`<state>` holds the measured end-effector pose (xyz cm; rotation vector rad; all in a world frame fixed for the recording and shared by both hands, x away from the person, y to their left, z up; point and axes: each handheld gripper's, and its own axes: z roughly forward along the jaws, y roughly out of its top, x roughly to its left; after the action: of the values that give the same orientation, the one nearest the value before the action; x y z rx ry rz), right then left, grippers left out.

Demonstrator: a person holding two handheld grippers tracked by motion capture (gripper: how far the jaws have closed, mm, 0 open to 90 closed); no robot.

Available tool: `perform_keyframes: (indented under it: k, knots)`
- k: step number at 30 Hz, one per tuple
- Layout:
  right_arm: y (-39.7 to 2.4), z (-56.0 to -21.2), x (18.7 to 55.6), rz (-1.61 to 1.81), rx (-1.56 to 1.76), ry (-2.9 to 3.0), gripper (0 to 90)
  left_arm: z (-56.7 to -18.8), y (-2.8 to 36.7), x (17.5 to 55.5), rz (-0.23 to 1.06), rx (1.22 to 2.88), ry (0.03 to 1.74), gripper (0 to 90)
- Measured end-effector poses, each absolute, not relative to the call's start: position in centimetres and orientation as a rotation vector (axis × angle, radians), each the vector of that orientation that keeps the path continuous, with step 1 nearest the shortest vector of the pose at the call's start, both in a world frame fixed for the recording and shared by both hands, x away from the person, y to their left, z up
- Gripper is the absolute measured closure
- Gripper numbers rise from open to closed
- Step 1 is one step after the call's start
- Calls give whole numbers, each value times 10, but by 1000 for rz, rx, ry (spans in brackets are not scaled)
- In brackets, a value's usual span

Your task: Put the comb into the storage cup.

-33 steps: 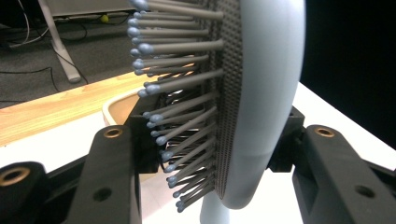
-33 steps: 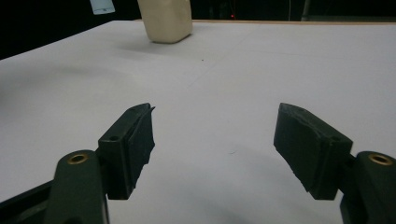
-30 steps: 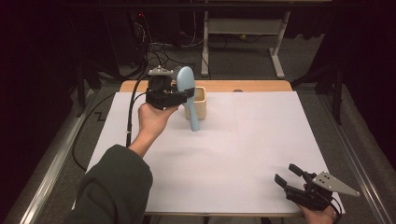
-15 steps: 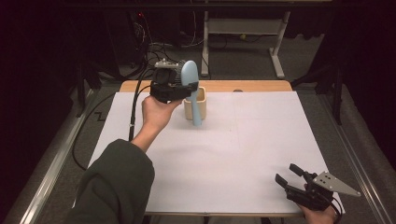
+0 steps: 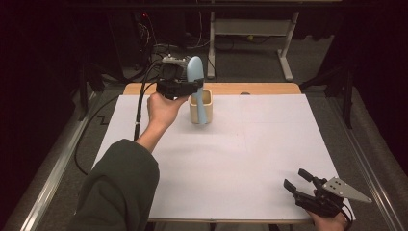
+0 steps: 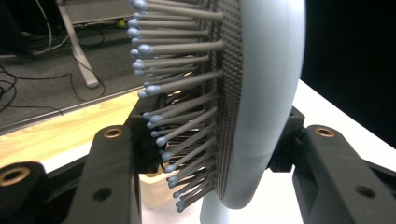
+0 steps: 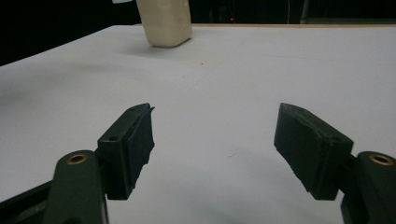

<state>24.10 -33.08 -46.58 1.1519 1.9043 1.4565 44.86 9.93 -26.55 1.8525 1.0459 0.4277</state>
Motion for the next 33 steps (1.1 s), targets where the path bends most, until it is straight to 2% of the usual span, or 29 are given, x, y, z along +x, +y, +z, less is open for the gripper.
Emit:
perform_keyframes:
  k: [33]
  knots:
    - [-333,-465,241,1493,1156,1896,293,-253,98,478,467,1763,1136,508]
